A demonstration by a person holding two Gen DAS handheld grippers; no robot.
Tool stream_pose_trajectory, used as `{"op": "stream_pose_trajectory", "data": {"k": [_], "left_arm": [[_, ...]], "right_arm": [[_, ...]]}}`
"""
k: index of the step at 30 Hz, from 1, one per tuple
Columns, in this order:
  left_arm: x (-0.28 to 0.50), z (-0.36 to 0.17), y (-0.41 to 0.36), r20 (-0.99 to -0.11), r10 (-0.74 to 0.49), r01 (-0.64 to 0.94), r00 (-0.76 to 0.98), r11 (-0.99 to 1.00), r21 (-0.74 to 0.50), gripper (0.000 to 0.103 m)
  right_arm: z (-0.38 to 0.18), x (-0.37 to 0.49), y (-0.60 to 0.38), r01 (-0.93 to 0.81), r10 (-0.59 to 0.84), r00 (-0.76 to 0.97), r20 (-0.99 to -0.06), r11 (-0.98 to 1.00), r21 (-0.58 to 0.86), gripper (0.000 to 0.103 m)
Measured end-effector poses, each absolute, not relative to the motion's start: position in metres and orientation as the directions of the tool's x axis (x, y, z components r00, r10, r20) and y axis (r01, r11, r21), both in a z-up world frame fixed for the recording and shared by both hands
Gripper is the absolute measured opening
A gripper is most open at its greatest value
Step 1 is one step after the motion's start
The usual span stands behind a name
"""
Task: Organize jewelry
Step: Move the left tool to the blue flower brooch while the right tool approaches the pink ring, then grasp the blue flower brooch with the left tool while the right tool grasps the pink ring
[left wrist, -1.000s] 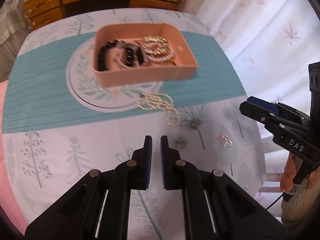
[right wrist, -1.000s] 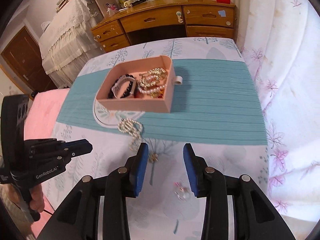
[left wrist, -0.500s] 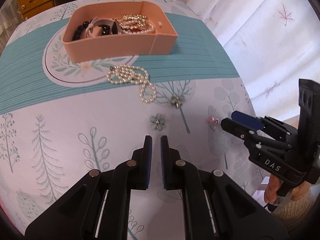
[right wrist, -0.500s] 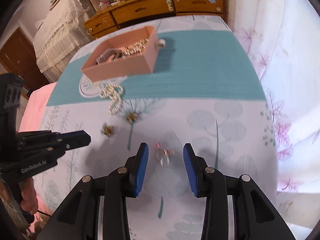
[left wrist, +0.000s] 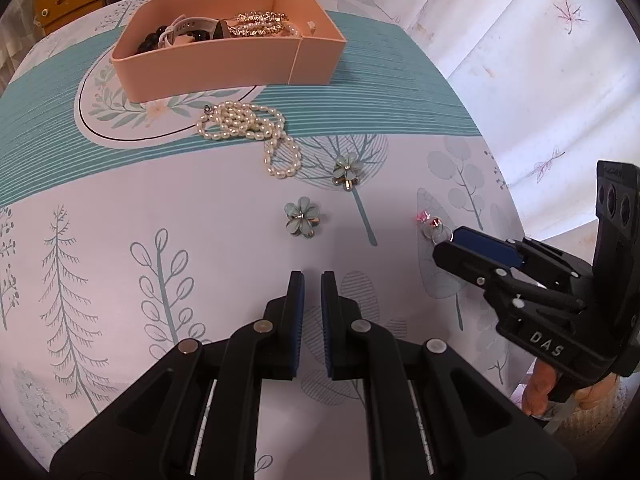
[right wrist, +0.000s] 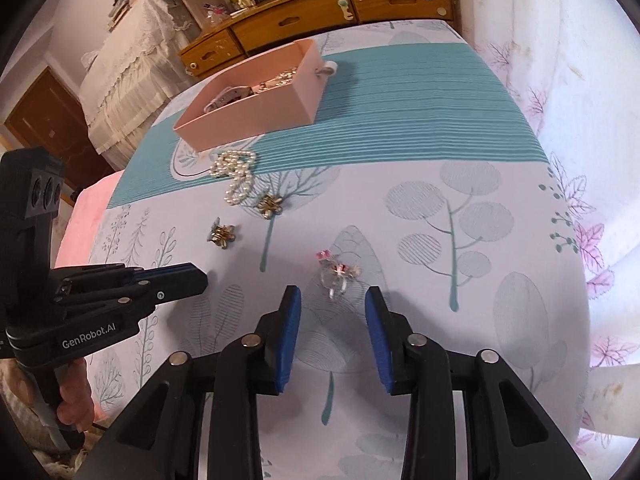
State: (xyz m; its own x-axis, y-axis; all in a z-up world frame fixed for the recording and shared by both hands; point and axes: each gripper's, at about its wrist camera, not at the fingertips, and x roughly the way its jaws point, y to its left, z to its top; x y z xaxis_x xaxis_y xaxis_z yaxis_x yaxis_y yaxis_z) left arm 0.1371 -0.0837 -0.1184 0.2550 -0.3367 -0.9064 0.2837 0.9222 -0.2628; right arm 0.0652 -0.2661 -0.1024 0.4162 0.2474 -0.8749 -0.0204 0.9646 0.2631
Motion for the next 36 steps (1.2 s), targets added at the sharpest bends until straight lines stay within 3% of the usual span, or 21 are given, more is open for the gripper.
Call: {"op": "stream_pose_trajectory", "data": {"k": [5, 8, 36], "left_arm": [[0.139, -0.117, -0.077, -0.905, -0.340, 0.270, 0.256, 0.924, -0.271, 0.006], [0.140, -0.116, -0.073, -0.903, -0.344, 0.262, 0.257, 0.924, -0.277, 0.006], [0.160, -0.110, -0.075, -0.886, -0.396, 0.279, 0.241, 0.903, -0.327, 0.006]], "right_arm": [[-0.105, 0.067, -0.256, -0.060, 0.234, 0.423, -0.875, 0.971, 0.231, 0.010], [-0.104, 0.065, -0.254, -0.074, 0.220, 0.436, -0.872, 0.975, 0.209, 0.004], [-0.067, 0.042, -0.261, -0.088, 0.268, 0.514, -0.815, 0.961, 0.261, 0.002]]}}
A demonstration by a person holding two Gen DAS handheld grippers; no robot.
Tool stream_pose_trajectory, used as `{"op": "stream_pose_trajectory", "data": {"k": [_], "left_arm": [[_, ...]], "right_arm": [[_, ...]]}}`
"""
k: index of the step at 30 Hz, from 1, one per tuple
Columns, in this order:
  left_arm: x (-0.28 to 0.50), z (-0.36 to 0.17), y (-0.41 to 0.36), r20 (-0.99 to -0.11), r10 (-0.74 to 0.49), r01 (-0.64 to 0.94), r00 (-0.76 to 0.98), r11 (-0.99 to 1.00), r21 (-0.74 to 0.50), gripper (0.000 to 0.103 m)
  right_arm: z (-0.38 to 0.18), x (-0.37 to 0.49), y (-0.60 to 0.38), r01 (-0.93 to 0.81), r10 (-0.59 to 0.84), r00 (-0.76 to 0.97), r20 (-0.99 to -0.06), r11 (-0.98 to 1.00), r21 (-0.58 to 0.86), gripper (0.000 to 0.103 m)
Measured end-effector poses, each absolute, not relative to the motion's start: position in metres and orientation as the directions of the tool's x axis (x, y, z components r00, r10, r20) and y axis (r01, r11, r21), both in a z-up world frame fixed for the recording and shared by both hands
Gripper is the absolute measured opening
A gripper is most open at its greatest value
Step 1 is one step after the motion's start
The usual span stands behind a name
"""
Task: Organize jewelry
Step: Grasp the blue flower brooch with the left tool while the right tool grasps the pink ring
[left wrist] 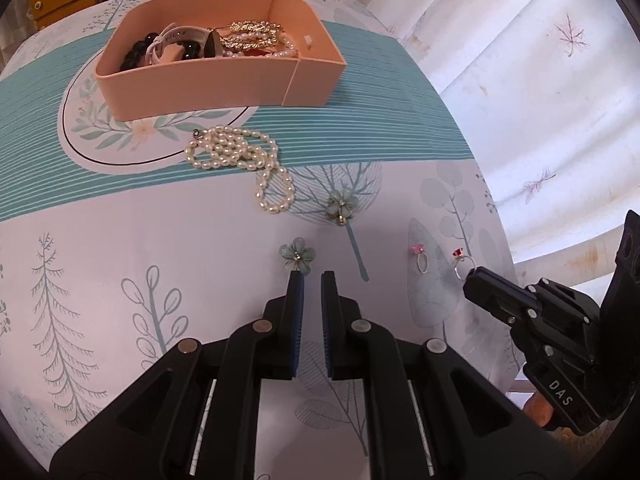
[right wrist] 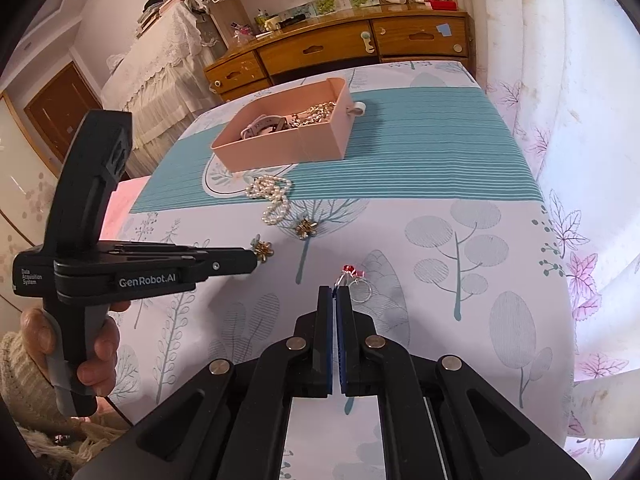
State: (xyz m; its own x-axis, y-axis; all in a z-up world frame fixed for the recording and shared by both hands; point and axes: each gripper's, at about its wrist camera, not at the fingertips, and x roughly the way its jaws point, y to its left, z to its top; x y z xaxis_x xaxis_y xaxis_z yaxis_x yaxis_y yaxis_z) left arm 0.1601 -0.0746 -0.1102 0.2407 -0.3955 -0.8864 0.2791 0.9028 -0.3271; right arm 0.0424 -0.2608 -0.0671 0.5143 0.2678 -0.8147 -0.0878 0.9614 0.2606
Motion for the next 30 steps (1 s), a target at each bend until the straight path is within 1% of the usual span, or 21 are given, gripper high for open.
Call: {"op": "stream_pose_trajectory", "data": {"k": [3, 4, 6, 8, 9, 14, 20, 22, 23, 24, 26, 27, 28, 30], "left_arm": [[0.161, -0.110, -0.073, -0.886, -0.385, 0.264, 0.257, 0.910, -0.319, 0.006], [0.162, -0.110, -0.072, -0.887, -0.382, 0.265, 0.261, 0.911, -0.315, 0.008], [0.162, -0.110, -0.072, -0.889, -0.376, 0.267, 0.262, 0.913, -0.308, 0.025], [0.162, -0.111, -0.073, -0.889, -0.379, 0.273, 0.258, 0.911, -0.309, 0.077], [0.162, -0.110, -0.073, -0.886, -0.383, 0.275, 0.260, 0.909, -0.312, 0.083], [0.165, -0.110, -0.078, -0.886, -0.380, 0.289, 0.266, 0.908, -0.303, 0.083], [0.173, -0.114, -0.082, -0.901, -0.330, 0.273, 0.281, 0.928, -0.255, 0.082], [0.175, -0.116, -0.084, -0.906, -0.312, 0.281, 0.285, 0.931, -0.232, 0.079], [0.175, -0.116, -0.086, -0.907, -0.302, 0.289, 0.293, 0.932, -0.217, 0.074], [0.175, -0.116, -0.089, -0.910, -0.290, 0.301, 0.296, 0.933, -0.200, 0.072], [0.174, -0.116, -0.095, -0.915, -0.258, 0.323, 0.311, 0.934, -0.154, 0.058], [0.174, -0.116, -0.098, -0.916, -0.243, 0.331, 0.318, 0.934, -0.132, 0.055], [0.174, -0.116, -0.100, -0.918, -0.228, 0.339, 0.325, 0.934, -0.113, 0.050], [0.173, -0.116, -0.102, -0.919, -0.207, 0.344, 0.337, 0.935, -0.084, 0.034]], "right_arm": [[-0.067, 0.043, -0.262, -0.084, 0.271, 0.516, -0.813, 0.960, 0.267, 0.002], [-0.067, 0.043, -0.262, -0.083, 0.272, 0.516, -0.812, 0.960, 0.269, 0.002], [-0.067, 0.043, -0.263, -0.081, 0.274, 0.516, -0.811, 0.959, 0.272, 0.002], [-0.067, 0.043, -0.263, -0.080, 0.273, 0.518, -0.811, 0.959, 0.272, 0.002], [-0.067, 0.043, -0.263, -0.079, 0.273, 0.518, -0.810, 0.959, 0.273, 0.002], [-0.066, 0.043, -0.264, -0.073, 0.271, 0.523, -0.808, 0.959, 0.275, 0.002], [-0.063, 0.043, -0.265, -0.070, 0.263, 0.532, -0.805, 0.961, 0.268, 0.002], [-0.062, 0.043, -0.265, -0.069, 0.263, 0.536, -0.803, 0.961, 0.268, 0.002], [-0.062, 0.043, -0.265, -0.068, 0.260, 0.537, -0.802, 0.961, 0.267, 0.002], [-0.062, 0.043, -0.265, -0.067, 0.260, 0.538, -0.802, 0.961, 0.267, 0.002], [-0.063, 0.044, -0.266, -0.065, 0.258, 0.537, -0.803, 0.962, 0.265, 0.002], [-0.063, 0.044, -0.266, -0.063, 0.256, 0.537, -0.804, 0.962, 0.264, 0.002], [-0.064, 0.044, -0.266, -0.061, 0.258, 0.537, -0.804, 0.962, 0.267, 0.002], [-0.064, 0.045, -0.267, -0.059, 0.258, 0.539, -0.802, 0.961, 0.269, 0.002]]}}
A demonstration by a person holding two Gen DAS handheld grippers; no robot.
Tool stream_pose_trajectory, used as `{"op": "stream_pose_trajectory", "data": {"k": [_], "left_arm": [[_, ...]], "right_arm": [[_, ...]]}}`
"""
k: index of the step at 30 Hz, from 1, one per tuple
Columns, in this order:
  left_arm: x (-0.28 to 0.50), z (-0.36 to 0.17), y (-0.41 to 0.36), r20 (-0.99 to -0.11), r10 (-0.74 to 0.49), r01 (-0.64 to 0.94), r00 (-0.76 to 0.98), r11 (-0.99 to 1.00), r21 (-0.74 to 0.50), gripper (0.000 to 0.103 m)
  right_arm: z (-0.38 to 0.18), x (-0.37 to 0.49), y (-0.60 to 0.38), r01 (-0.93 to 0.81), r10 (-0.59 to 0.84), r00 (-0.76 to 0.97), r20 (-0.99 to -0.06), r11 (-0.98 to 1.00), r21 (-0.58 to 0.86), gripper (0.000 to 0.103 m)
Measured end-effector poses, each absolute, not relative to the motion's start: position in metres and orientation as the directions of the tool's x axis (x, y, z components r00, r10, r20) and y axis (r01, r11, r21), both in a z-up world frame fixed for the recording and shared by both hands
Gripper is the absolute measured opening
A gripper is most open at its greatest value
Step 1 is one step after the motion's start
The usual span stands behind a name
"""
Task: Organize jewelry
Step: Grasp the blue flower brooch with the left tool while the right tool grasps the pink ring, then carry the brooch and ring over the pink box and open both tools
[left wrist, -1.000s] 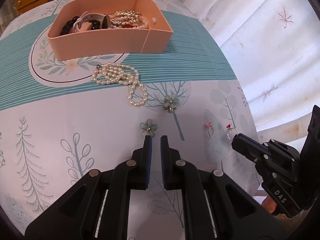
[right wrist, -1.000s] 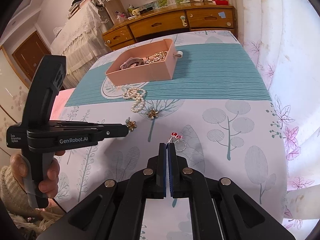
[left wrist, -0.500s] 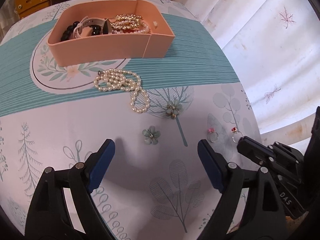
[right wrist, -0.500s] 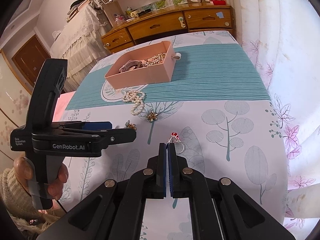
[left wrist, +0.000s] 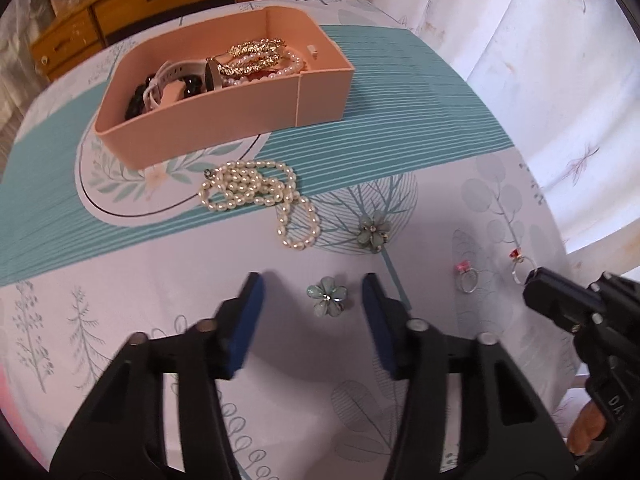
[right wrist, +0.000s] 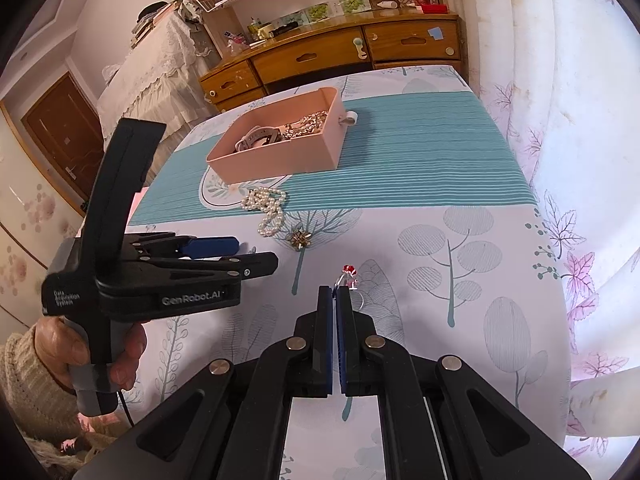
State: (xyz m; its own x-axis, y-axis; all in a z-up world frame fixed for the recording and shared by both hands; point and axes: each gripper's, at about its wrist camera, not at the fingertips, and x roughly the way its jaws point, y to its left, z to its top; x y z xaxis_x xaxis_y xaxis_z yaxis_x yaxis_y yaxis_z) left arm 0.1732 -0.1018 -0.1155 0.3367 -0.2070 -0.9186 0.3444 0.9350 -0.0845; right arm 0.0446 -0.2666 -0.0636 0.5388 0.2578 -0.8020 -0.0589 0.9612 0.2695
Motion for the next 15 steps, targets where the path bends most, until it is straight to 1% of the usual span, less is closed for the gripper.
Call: {"op": "stream_pose_trajectory", "data": {"k": [1, 2, 8, 15], "left_arm": [[0.173, -0.115, -0.102, -0.918, -0.205, 0.347, 0.341, 0.934, -0.079, 0.018], [0.174, -0.115, -0.103, -0.918, -0.216, 0.350, 0.333, 0.932, -0.093, 0.016], [0.171, -0.093, -0.092, -0.894, -0.240, 0.337, 0.378, 0.935, -0.109, 0.015], [0.194, -0.029, -0.050, -0.838, -0.257, 0.291, 0.481, 0.949, -0.124, 0.015]], "right_arm": [[-0.063, 0.045, -0.267, -0.059, 0.258, 0.540, -0.801, 0.961, 0.270, 0.002], [-0.063, 0.045, -0.267, -0.060, 0.258, 0.542, -0.800, 0.961, 0.270, 0.002], [-0.054, 0.045, -0.265, -0.068, 0.256, 0.563, -0.786, 0.962, 0.265, 0.002], [-0.017, 0.066, -0.252, -0.138, 0.295, 0.618, -0.729, 0.953, 0.268, 0.002]]}}
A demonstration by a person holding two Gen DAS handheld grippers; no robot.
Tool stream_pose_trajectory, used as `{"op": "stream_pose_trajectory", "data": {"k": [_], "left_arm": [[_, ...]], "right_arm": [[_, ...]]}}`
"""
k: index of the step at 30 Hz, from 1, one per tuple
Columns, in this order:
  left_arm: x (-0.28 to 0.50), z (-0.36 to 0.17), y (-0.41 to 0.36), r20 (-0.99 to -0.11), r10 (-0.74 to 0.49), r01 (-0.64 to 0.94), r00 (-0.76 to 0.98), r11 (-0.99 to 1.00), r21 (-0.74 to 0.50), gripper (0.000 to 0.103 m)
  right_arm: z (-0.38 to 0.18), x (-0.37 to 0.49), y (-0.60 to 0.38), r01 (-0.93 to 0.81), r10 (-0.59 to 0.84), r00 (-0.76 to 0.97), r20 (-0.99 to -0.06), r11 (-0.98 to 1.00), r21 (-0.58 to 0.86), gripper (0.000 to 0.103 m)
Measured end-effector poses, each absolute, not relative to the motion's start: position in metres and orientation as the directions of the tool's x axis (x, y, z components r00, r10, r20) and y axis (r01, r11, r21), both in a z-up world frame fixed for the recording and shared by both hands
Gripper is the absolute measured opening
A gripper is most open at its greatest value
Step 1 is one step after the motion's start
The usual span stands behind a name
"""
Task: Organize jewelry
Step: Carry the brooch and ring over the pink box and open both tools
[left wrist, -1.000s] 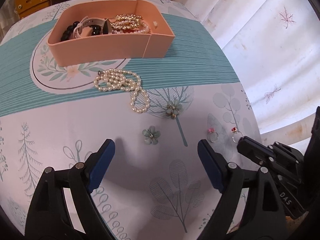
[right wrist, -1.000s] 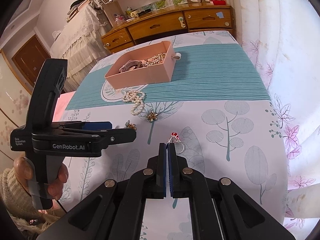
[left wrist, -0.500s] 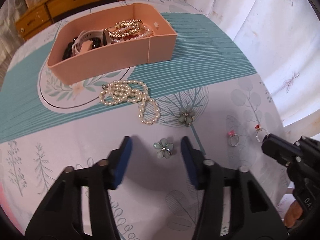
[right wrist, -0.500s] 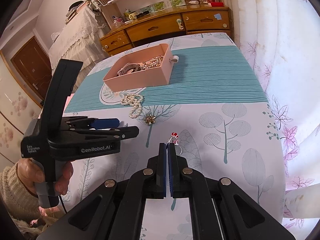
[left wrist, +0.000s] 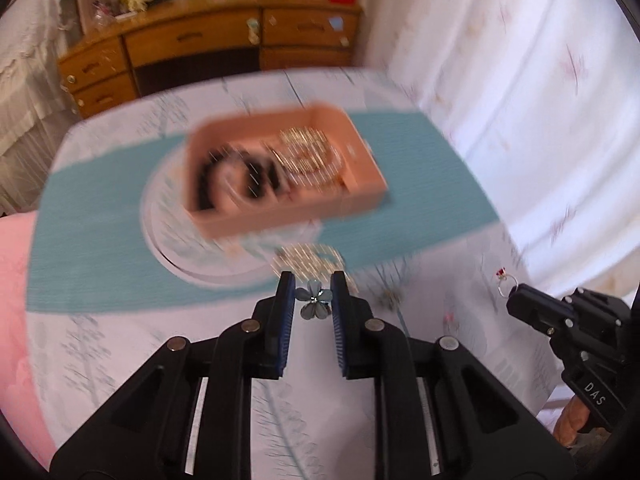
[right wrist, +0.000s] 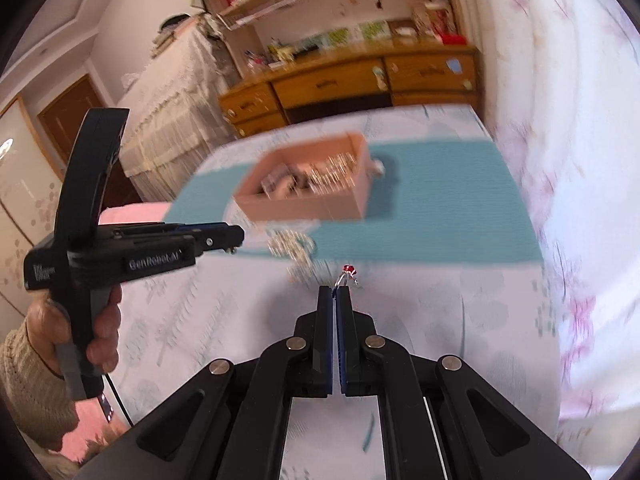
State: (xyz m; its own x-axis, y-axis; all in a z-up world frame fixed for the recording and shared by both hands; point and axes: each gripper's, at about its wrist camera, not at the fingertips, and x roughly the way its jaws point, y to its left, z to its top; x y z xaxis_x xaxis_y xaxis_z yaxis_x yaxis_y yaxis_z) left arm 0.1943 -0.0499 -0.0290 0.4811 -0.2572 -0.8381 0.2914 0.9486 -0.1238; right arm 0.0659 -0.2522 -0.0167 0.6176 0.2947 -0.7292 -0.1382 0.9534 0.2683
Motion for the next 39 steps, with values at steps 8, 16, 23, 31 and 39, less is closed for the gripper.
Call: {"op": "stream_pose_trajectory", "data": {"k": [8, 16, 23, 31, 39], "left_arm": [[0.257, 0.024, -0.014, -0.803, -0.258, 0.236, 0.537, 0.960, -0.151, 0.015], [0.339, 0.008, -0.008, -0.846, -0.255, 0.188, 0.469, 0.964, -0.186, 0.016], [0.380, -0.036, -0.015, -0.892, -0.194, 0.151, 0.408, 0.978, -0.144, 0.016], [0.390, -0.066, -0.019, -0.919, -0.162, 0.155, 0.361, 0.982, -0.112, 0.016], [0.390, -0.067, -0.013, -0.932, -0.152, 0.129, 0.328, 0.985, -0.115, 0.028]], "right_arm": [[0.038, 0.139, -0.239, -0.206, 0.379, 0.665, -0.644, 0.922, 0.329, 0.002], [0.043, 0.244, -0.217, -0.202, 0.450, 0.594, -0.667, 0.886, 0.418, 0.002], [-0.017, 0.330, -0.192, -0.123, 0.423, 0.488, -0.763, 0.899, 0.420, 0.002], [-0.068, 0.386, -0.184, -0.029, 0.479, 0.427, -0.767, 0.855, 0.517, 0.002], [-0.078, 0.403, -0.174, 0.004, 0.501, 0.378, -0.778, 0.840, 0.543, 0.022]]}}
